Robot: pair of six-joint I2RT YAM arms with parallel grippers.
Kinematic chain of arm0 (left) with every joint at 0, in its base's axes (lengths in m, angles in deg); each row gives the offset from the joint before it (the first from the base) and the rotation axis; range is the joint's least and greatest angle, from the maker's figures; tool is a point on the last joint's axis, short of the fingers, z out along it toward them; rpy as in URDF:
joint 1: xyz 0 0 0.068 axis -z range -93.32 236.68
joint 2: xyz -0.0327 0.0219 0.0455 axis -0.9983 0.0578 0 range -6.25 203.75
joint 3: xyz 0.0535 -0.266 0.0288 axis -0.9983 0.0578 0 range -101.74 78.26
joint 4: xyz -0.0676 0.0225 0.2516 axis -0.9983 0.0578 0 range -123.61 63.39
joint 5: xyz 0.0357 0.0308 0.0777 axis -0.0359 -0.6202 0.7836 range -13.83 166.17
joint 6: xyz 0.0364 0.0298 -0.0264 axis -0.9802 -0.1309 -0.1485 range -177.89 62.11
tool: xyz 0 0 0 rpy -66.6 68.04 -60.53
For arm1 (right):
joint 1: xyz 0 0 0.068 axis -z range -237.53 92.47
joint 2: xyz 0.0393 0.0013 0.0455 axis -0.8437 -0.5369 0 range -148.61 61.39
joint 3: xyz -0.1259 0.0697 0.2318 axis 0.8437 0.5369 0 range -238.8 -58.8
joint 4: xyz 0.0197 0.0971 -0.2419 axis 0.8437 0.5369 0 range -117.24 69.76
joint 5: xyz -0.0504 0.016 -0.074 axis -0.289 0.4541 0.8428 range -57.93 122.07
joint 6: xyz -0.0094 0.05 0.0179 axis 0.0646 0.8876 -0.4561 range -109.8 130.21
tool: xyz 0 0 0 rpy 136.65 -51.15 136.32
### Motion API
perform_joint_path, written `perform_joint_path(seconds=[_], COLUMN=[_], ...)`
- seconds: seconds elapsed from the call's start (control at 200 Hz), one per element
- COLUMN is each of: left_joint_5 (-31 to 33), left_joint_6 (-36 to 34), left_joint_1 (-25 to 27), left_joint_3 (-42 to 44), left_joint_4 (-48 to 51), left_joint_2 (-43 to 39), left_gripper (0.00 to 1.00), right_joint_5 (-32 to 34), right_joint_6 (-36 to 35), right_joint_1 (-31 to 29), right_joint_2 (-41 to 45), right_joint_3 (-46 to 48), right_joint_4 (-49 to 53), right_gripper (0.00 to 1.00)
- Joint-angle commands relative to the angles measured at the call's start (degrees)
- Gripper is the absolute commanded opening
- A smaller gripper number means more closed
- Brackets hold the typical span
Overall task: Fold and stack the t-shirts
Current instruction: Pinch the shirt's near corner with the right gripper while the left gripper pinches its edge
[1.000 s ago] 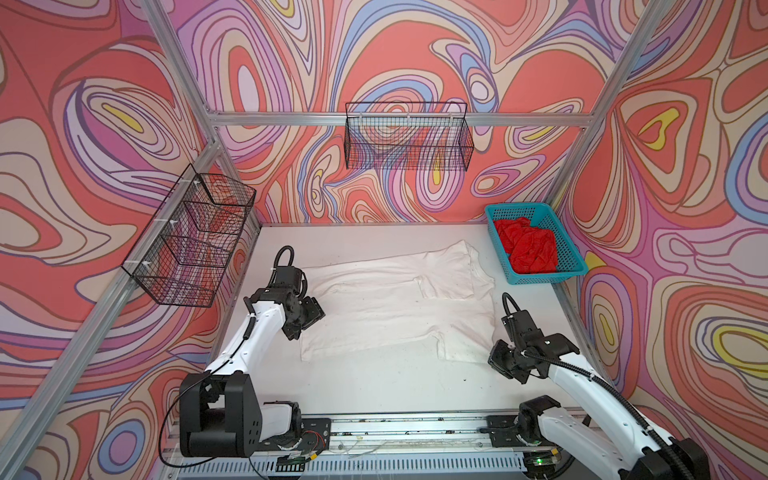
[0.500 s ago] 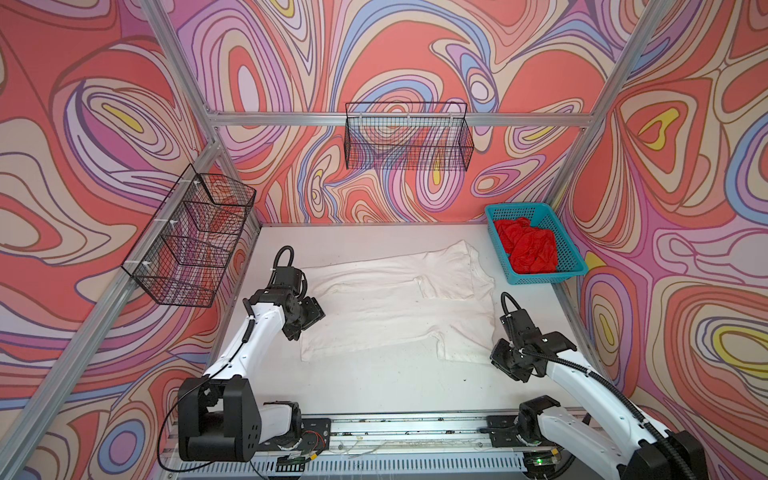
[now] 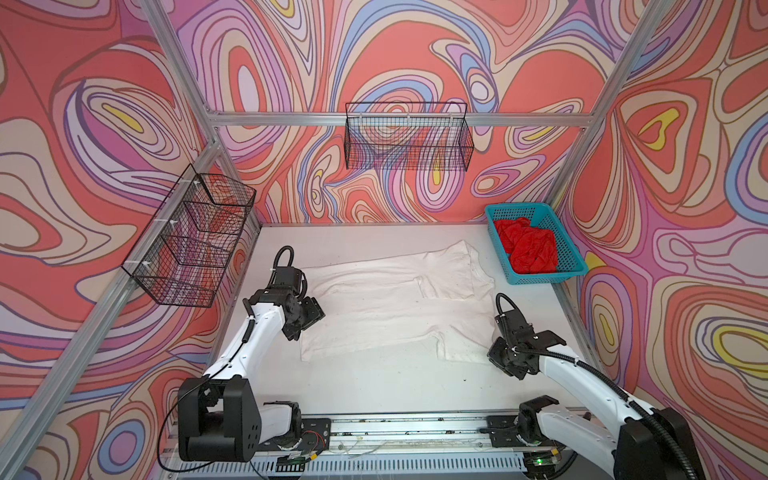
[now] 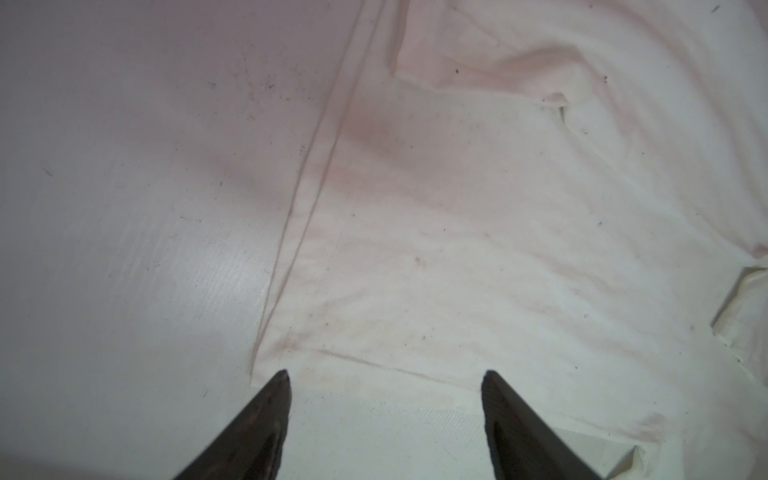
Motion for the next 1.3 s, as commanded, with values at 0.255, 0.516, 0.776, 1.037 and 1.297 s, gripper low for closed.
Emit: perform_joint_path(seconds=[0.255, 0.516, 0.776, 1.037, 1.297], left_joint_5=[4.02, 3.86, 4.82, 6.41, 7.42], left_joint_6=[2.81, 11.05, 14.56, 13.27, 12.89], left_joint_1=[0.13, 0.13, 0.05, 0.04, 0.04], left_joint_3=[1.19, 6.44, 10.00, 9.29, 10.38], left_joint_4=[9.88, 16.34, 12.18, 4.40, 4.16], left_joint_2=[-3.41, -8.43, -5.91, 1.32, 2.84], left_gripper=[0.69, 0.62, 0.51, 0.35, 0.25], right_joint_5=[-1.25, -4.27, -4.55, -4.40, -3.99], right_joint_6=[1.64, 2.25, 1.84, 1.07, 1.01], right_joint_1=[-0.17, -0.17, -0.20, -0.21, -0.21], right_joint_2=[3.64, 8.35, 6.10, 3.92, 3.79], right_joint_3=[0.18, -3.68, -6.01, -6.88, -7.50], right_joint_4=[3.00, 9.91, 7.92, 6.01, 6.33], right_gripper=[0.00, 0.00, 0.00, 0.00, 0.00])
